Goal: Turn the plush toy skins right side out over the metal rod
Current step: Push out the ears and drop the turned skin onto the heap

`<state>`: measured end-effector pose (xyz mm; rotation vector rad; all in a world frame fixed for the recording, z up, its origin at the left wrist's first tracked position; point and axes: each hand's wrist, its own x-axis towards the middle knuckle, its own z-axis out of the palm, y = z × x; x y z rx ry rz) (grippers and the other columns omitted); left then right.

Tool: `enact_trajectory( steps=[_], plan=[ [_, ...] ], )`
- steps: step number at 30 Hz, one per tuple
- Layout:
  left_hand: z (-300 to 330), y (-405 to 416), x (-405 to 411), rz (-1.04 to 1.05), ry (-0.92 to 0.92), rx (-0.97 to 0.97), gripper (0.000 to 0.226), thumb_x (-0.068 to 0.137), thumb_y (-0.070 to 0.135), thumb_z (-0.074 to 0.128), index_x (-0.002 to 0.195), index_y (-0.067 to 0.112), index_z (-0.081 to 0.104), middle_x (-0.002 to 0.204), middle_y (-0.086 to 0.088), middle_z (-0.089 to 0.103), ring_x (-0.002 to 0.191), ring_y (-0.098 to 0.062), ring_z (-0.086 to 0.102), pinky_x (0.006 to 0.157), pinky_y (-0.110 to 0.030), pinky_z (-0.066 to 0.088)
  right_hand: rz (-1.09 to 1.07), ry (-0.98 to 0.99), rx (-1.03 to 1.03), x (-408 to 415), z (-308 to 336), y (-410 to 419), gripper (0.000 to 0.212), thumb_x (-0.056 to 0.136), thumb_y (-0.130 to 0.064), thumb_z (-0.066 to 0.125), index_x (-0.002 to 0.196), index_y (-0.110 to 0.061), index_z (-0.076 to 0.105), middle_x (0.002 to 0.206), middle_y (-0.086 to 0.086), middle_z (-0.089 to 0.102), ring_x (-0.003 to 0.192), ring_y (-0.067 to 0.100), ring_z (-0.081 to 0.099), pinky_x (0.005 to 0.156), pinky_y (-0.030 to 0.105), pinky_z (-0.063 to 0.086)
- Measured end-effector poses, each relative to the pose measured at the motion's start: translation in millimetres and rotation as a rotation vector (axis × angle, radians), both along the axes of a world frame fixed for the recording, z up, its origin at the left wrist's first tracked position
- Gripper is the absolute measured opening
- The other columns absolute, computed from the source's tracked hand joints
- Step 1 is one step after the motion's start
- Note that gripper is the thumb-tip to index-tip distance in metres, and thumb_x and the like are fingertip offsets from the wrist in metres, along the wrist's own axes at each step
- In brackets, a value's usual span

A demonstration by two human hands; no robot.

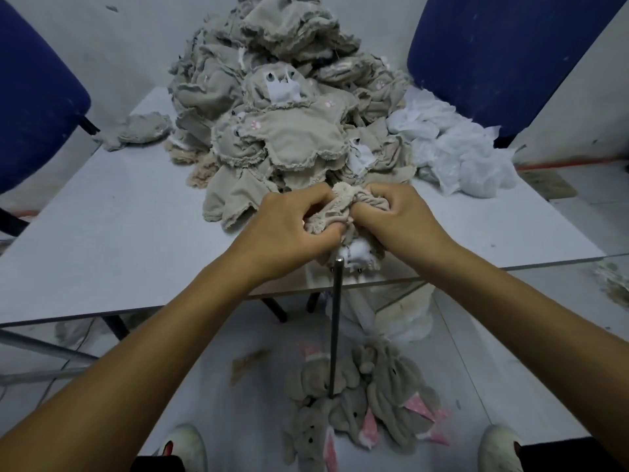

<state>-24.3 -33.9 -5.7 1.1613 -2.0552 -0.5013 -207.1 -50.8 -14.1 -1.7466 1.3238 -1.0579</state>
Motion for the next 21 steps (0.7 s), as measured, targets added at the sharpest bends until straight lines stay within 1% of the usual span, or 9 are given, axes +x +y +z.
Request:
enact_trajectory(
  steps=[1,4,6,9,11,14,16,18,21],
  plan=[
    [0.6,-1.7,2.6,0.021,0.039,0.035,0.008,0.077,0.033,0.066,0.079,0.026,0.062,0.066,0.011,0.062,0.06,0.0,0.053,0.056,-0.014,0.038,0.113,-0.046,0.059,-3.6,2.5,1.1,0.025,0.09,-0.022,0.066,0.071,-0.008,0.057,0.057,-0.008,0.048,0.053,0.006,0.044,0.05,0.028,0.035],
    [-1.5,-6.6,8.2,0.154,0.123,0.052,0.015,0.073,0.032,0.065,0.063,0.026,0.054,0.058,0.018,0.055,0.056,0.001,0.047,0.052,-0.017,0.034,0.357,-0.101,0.171,-5.6,8.2,12.2,0.011,0.09,-0.034,0.064,0.086,-0.024,0.067,0.072,-0.01,0.062,0.066,0.008,0.058,0.054,0.028,0.046],
    [-7.2,-8.1,3.2,0.291,0.12,0.015,0.019,0.07,0.03,0.058,0.057,0.022,0.048,0.052,0.014,0.051,0.053,-0.003,0.042,0.051,-0.023,0.031,0.362,-0.064,0.089,1.6,5.2,18.8,0.004,0.087,-0.032,0.069,0.085,-0.03,0.066,0.079,-0.008,0.064,0.071,0.01,0.061,0.059,0.029,0.049],
    [-13.3,-5.3,-11.2,0.44,0.128,0.012,0.017,0.068,0.026,0.054,0.053,0.021,0.045,0.049,0.009,0.05,0.053,-0.007,0.042,0.05,-0.027,0.03,0.215,0.056,-0.068,13.9,-0.5,24.3,0.015,0.083,-0.03,0.072,0.072,-0.031,0.062,0.07,-0.008,0.06,0.066,0.011,0.058,0.061,0.032,0.048],
    [-7.6,-8.9,-10.7,0.321,0.206,0.125,0.017,0.068,0.026,0.058,0.055,0.023,0.048,0.051,0.014,0.052,0.053,-0.001,0.043,0.052,-0.024,0.033,0.085,0.079,-0.116,10.1,-1.7,20.8,0.02,0.08,-0.037,0.068,0.069,-0.022,0.06,0.065,-0.004,0.062,0.059,0.01,0.059,0.055,0.029,0.047],
    [3.2,-12.4,-0.6,-0.078,0.317,0.508,0.009,0.076,0.028,0.063,0.078,0.02,0.064,0.073,0.006,0.064,0.072,-0.012,0.061,0.067,-0.031,0.045,-0.058,0.132,-0.117,-4.6,-3.4,12.4,0.019,0.076,-0.04,0.067,0.062,-0.031,0.058,0.056,-0.017,0.06,0.053,-0.001,0.054,0.046,0.014,0.036],
    [1.2,-8.0,-2.8,-0.164,0.186,0.484,0.017,0.078,0.03,0.062,0.083,0.014,0.065,0.078,-0.008,0.065,0.074,-0.017,0.06,0.069,-0.034,0.044,-0.135,0.152,-0.102,-7.6,-11.7,9.7,0.015,0.07,-0.036,0.065,0.058,-0.037,0.057,0.052,-0.025,0.056,0.052,-0.008,0.051,0.045,0.01,0.034],
    [-4.9,-3.3,-13.7,-0.136,0.126,0.38,0.019,0.078,0.031,0.064,0.08,0.013,0.063,0.074,-0.007,0.063,0.069,-0.014,0.056,0.066,-0.033,0.041,-0.217,0.159,-0.094,-2.2,-19.2,7.9,0.021,0.071,-0.023,0.065,0.054,-0.027,0.052,0.052,-0.029,0.055,0.053,-0.011,0.051,0.045,0.008,0.034],
    [-6.8,-6.7,-13.0,0.019,0.186,0.318,0.017,0.068,0.03,0.067,0.069,0.014,0.061,0.065,0.005,0.057,0.064,-0.012,0.051,0.063,-0.033,0.04,-0.099,0.031,0.015,3.4,-17.7,3.7,0.014,0.066,-0.029,0.063,0.068,-0.015,0.062,0.06,-0.012,0.064,0.057,-0.004,0.053,0.055,0.015,0.041]
  ],
)
